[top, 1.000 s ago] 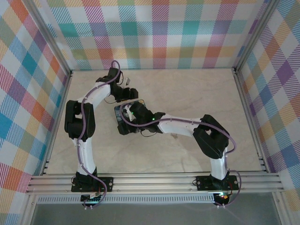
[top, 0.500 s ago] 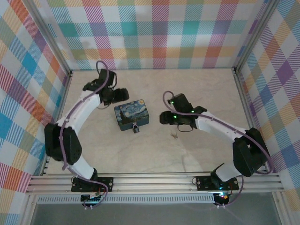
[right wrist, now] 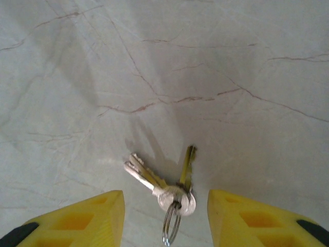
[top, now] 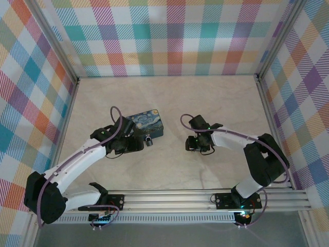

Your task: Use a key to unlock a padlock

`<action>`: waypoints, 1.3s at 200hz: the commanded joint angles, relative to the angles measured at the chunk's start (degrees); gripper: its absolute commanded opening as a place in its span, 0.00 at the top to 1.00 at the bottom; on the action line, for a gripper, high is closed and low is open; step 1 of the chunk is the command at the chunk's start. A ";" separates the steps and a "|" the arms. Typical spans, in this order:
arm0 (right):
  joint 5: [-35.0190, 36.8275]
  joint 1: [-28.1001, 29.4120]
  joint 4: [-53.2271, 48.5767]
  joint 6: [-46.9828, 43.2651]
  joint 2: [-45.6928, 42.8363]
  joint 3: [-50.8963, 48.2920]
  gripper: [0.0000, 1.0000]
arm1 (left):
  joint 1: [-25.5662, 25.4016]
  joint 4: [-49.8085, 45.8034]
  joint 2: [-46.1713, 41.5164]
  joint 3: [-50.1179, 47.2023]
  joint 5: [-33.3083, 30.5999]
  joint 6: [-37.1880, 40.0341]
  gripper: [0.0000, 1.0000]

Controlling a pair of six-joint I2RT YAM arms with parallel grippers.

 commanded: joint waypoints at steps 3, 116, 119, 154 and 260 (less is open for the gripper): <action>-0.64 0.22 1.29 1.16 2.48 0.05 0.55 | -0.96 0.76 -0.61 0.03 -0.93 -1.69 0.23; 1.64 2.79 1.19 3.78 3.33 -3.27 0.73 | -1.35 3.47 0.72 0.96 -0.63 -0.16 0.23; 1.85 2.91 1.13 3.95 3.57 -3.27 0.73 | -1.38 3.59 0.78 0.91 -0.65 -0.21 0.23; 2.47 3.55 2.46 5.34 4.50 -4.57 0.83 | -1.50 4.61 2.19 1.96 0.40 -0.18 0.23; -3.96 2.78 9.98 -3.08 -5.95 -4.74 1.00 | -4.99 14.11 10.36 4.21 8.63 -5.89 0.24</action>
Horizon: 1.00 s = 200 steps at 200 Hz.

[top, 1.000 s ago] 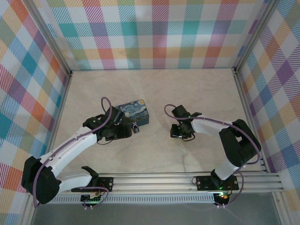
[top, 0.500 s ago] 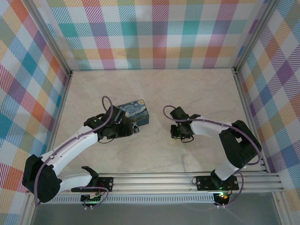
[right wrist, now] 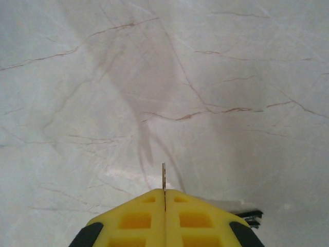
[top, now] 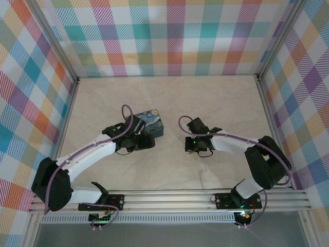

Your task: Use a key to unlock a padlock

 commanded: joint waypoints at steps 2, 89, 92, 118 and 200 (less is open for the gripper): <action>-4.11 -0.36 2.89 -3.92 -2.62 -1.17 1.00 | -0.81 3.68 2.00 2.48 3.80 -2.30 0.24; -32.21 -2.32 15.15 -15.09 -9.63 -4.32 1.00 | -0.62 14.51 8.44 5.84 16.55 -8.47 0.34; -33.28 -2.32 15.84 -15.64 -9.89 -4.52 1.00 | -0.57 14.73 8.53 6.14 17.08 -8.71 0.34; -39.72 -3.04 17.64 -18.49 -10.13 -3.92 1.00 | -0.48 17.69 9.28 6.78 21.48 -10.52 0.43; -47.68 -6.43 21.23 -15.47 -2.01 0.88 1.00 | 1.36 26.36 8.12 1.94 26.22 -14.64 0.63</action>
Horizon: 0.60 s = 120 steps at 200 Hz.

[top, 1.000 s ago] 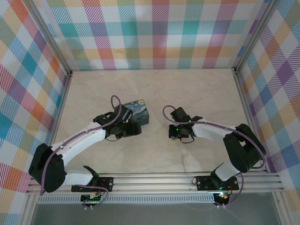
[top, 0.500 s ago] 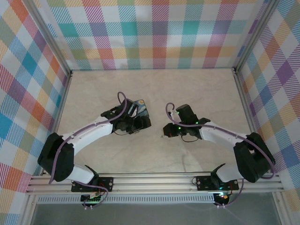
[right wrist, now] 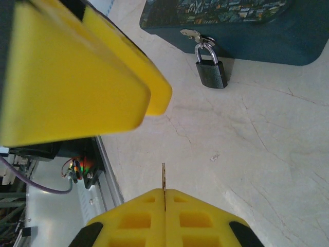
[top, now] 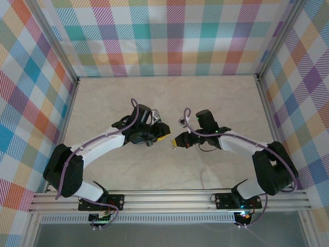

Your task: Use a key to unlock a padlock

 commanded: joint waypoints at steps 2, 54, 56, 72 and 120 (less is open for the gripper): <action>-5.11 -0.24 3.78 0.45 1.69 2.38 1.00 | 0.48 2.59 -0.86 -1.23 2.73 -1.35 0.63; -5.75 -0.33 6.46 2.14 3.74 3.26 1.00 | 0.57 2.45 -0.32 -1.65 2.47 -2.72 0.68; -5.75 -0.31 6.52 2.18 3.80 3.22 1.00 | 0.57 2.55 -0.30 -1.67 2.55 -2.77 0.69; -5.60 -0.27 6.96 2.45 4.06 3.23 1.00 | 0.57 2.61 0.11 -1.59 2.64 -3.27 0.72; -4.92 -0.64 10.42 4.50 4.25 2.42 1.00 | 1.96 7.54 -0.63 -4.27 3.83 -8.84 0.77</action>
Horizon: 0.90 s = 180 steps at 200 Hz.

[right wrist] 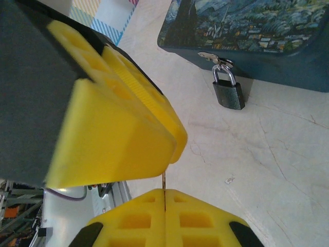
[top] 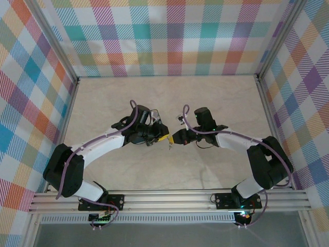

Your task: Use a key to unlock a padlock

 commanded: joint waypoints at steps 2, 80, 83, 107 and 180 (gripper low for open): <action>-1.76 -0.55 4.32 1.47 0.83 0.93 1.00 | 1.21 4.50 -0.73 -2.58 2.11 -4.06 0.77; -6.89 -0.99 13.54 8.88 5.66 1.31 1.00 | 3.19 7.20 -2.78 -3.69 4.27 -4.71 0.81; -6.97 -1.01 13.97 9.15 5.77 1.29 1.00 | 3.28 7.22 -2.85 -3.80 4.24 -4.78 0.81; -8.00 -1.01 17.78 11.71 6.93 1.22 1.00 | 3.41 7.41 -2.84 -4.42 4.16 -5.07 0.81; -6.96 -1.01 12.85 9.49 6.26 1.91 1.00 | 6.61 -5.48 -6.73 -1.51 -1.17 4.09 0.71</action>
